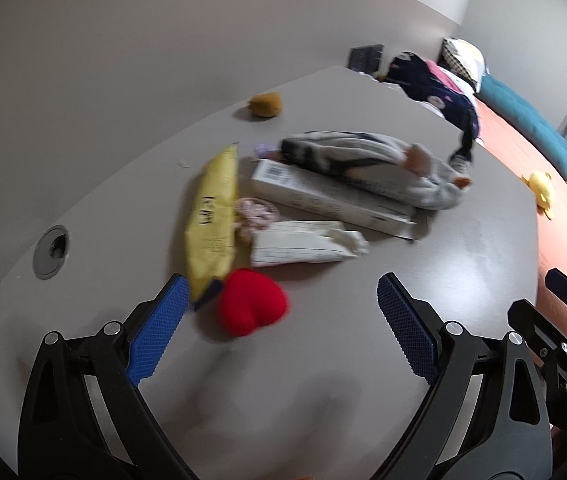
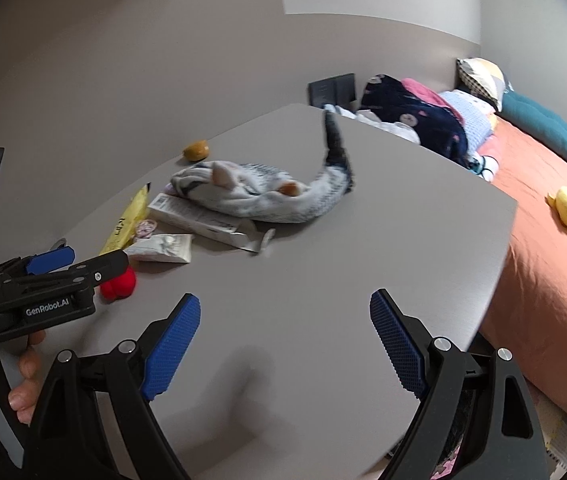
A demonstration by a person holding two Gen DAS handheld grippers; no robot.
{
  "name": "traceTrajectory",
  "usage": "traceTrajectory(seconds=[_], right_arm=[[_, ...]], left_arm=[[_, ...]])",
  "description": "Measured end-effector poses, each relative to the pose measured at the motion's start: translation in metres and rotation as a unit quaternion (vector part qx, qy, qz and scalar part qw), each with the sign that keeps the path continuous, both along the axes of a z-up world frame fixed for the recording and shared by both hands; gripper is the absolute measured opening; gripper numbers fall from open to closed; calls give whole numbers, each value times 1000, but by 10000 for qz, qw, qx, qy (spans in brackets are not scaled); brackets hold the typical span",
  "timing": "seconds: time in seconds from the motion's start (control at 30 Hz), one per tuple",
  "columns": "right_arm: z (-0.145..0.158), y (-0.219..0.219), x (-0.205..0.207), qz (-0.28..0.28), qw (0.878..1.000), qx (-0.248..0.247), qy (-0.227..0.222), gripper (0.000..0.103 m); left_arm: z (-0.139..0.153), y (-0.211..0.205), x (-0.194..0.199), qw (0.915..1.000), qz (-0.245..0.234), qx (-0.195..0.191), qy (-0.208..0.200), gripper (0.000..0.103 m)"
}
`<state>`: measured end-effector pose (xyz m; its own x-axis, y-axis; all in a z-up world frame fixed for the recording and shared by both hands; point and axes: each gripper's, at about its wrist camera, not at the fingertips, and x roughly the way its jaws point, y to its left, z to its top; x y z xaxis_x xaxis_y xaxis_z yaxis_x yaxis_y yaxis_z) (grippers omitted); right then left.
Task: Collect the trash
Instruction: 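Move both open tools back over the desk toward the yellow wrapper, then grasp the yellow wrapper with the left tool while the right tool grasps the paper slip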
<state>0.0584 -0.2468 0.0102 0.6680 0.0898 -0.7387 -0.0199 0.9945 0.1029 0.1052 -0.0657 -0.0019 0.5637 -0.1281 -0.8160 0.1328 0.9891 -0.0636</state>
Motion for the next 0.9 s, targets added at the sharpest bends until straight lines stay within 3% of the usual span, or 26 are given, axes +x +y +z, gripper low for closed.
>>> traceTrajectory(seconds=[0.43, 0.9], right_arm=[[-13, 46, 22, 464, 9989, -50, 94, 87], [-20, 77, 47, 885, 9960, -98, 122, 87]], left_arm=[[-20, 56, 32, 9985, 512, 178, 123, 92], [-42, 59, 67, 9975, 309, 538, 342, 69]])
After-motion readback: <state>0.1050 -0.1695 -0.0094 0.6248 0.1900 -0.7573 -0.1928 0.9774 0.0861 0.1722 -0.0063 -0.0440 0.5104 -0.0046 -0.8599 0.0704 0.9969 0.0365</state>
